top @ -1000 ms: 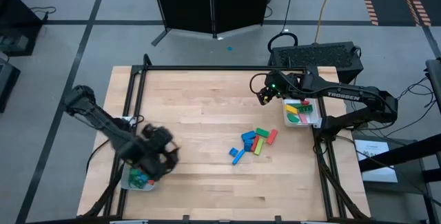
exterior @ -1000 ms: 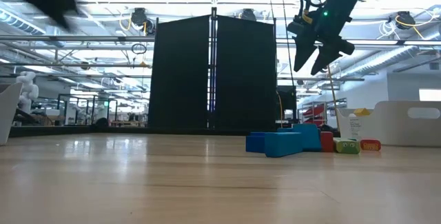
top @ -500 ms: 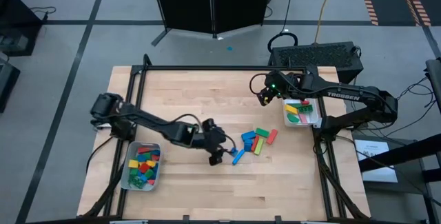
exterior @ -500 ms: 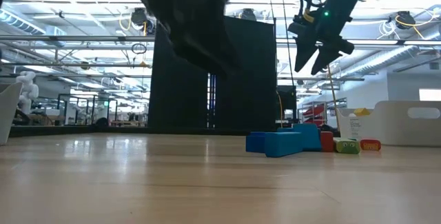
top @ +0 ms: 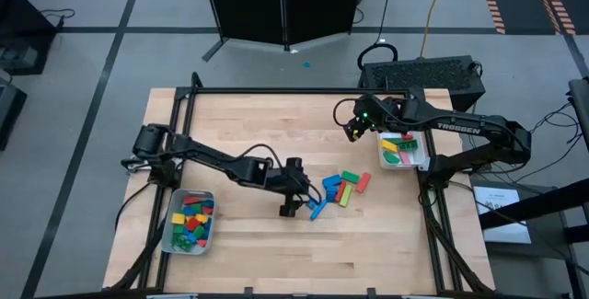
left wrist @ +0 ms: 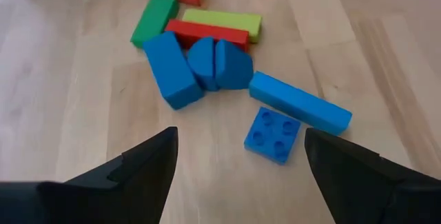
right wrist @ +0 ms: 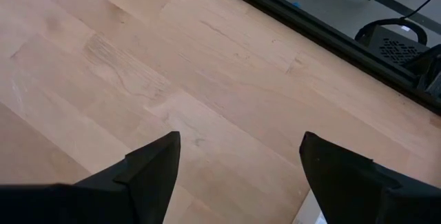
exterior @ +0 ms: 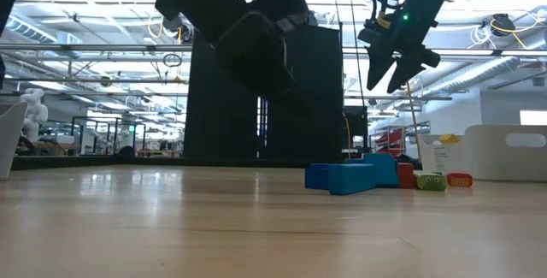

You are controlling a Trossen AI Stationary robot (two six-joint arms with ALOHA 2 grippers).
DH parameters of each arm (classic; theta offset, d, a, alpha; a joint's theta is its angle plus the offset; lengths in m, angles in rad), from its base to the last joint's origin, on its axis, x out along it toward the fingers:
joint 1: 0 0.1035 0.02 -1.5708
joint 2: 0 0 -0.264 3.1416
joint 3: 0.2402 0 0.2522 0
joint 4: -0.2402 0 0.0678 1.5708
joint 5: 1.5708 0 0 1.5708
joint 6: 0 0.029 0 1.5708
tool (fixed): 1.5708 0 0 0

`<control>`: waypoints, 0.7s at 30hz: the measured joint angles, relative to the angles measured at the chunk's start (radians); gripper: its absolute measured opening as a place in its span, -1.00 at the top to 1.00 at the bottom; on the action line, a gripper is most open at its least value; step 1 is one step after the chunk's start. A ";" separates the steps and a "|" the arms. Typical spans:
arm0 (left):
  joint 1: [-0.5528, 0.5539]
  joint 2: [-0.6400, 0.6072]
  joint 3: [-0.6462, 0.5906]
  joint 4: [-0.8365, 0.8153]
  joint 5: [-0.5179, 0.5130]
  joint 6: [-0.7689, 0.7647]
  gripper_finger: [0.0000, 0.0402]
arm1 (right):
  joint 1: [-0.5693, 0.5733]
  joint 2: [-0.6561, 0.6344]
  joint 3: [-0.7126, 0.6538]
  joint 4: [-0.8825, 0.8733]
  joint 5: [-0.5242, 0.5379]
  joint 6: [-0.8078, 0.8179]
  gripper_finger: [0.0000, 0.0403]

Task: Sort blocks by size
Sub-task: Put the blue game piece into the gray bin

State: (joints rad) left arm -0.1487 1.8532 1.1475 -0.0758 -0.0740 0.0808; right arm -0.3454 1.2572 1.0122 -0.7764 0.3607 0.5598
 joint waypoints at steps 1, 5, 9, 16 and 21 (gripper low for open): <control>0.003 0.006 0.002 0.006 0.010 0.011 -0.56 | 0.000 0.000 0.000 0.000 0.000 0.000 -0.44; 0.004 0.037 0.000 0.053 0.049 0.057 -0.56 | 0.000 0.000 0.000 0.000 0.000 0.002 -0.44; 0.009 0.084 0.001 0.122 0.121 0.059 -0.56 | 0.000 0.000 0.000 0.000 0.003 0.003 -0.44; 0.013 0.167 -0.001 0.208 0.151 0.079 -0.56 | 0.000 0.000 0.000 -0.003 0.005 0.002 -0.44; 0.029 0.231 0.001 0.279 0.198 0.061 -0.54 | 0.000 0.000 0.000 -0.007 0.004 0.003 -0.44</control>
State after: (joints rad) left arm -0.1200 2.0841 1.1481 0.2034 0.1243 0.1418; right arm -0.3455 1.2575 1.0119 -0.7834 0.3650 0.5631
